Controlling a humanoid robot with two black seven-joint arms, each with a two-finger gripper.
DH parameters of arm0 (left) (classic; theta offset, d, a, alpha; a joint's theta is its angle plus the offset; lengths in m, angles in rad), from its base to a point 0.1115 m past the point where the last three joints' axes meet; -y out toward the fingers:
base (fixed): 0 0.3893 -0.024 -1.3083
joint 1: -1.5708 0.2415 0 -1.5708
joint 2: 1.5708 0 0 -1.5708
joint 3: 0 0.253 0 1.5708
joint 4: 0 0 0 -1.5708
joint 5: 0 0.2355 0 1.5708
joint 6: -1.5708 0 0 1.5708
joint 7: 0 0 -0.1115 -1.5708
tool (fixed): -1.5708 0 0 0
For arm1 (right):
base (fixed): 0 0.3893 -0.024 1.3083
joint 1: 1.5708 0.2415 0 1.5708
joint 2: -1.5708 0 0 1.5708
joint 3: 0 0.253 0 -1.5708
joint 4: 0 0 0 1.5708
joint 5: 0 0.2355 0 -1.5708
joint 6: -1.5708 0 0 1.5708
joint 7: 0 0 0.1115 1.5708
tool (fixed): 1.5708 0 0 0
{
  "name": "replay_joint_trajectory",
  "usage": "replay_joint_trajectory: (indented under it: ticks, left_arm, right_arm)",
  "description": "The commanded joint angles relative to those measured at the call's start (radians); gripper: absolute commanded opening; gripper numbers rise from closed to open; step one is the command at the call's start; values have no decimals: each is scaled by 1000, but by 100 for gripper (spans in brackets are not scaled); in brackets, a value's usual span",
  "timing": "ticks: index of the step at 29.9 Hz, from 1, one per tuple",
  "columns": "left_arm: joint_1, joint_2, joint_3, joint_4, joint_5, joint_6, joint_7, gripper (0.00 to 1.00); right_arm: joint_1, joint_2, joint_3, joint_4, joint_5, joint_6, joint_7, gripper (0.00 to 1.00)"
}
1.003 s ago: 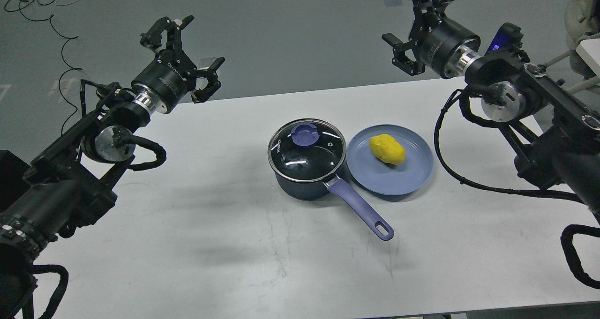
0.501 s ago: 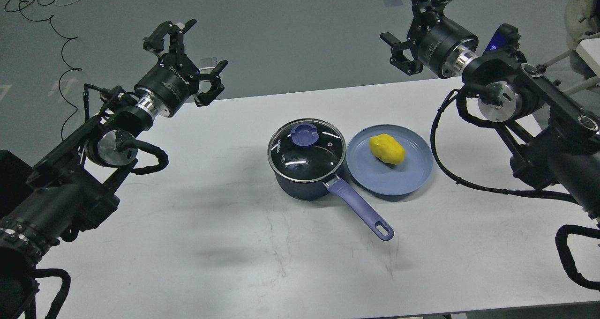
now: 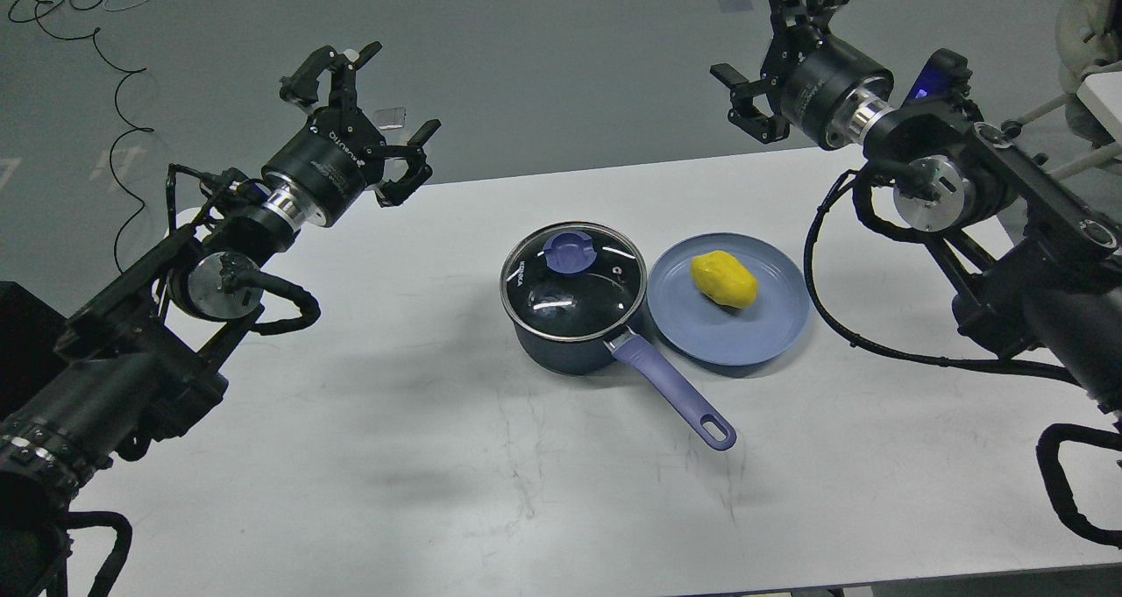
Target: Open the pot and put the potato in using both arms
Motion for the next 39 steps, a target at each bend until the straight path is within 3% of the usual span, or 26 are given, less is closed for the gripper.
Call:
replay_joint_trajectory:
  ticks: [1, 26, 31, 33, 35, 37, 39]
  left_arm:
    - [0, -2, 0, 0, 0, 1, 0, 98]
    - [12, 12, 2, 0, 11, -2, 1, 98]
    - [-3, 11, 14, 11, 95, 33, -4, 98]
    - [-5, 17, 9, 2, 220, 61, -31, 98]
    - [-6, 41, 9, -1, 409, 85, -124, 98]
    - [-12, 47, 12, -4, 532, 117, -190, 98]
    - [-12, 50, 14, -21, 606, 144, -215, 98]
  right_arm:
    - [0, 0, 0, 0, 0, 0, 0, 100]
    - [2, 5, -8, 9, 3, 2, 0, 100]
    - [0, -5, 11, 9, 3, 2, 0, 100]
    - [-2, -11, 37, 8, 5, 2, 0, 100]
    - [-21, -17, 67, 6, 5, 2, -3, 100]
    - [-43, -17, 87, 6, 6, 2, -11, 100]
    - [-61, -17, 103, 5, 6, 5, -21, 100]
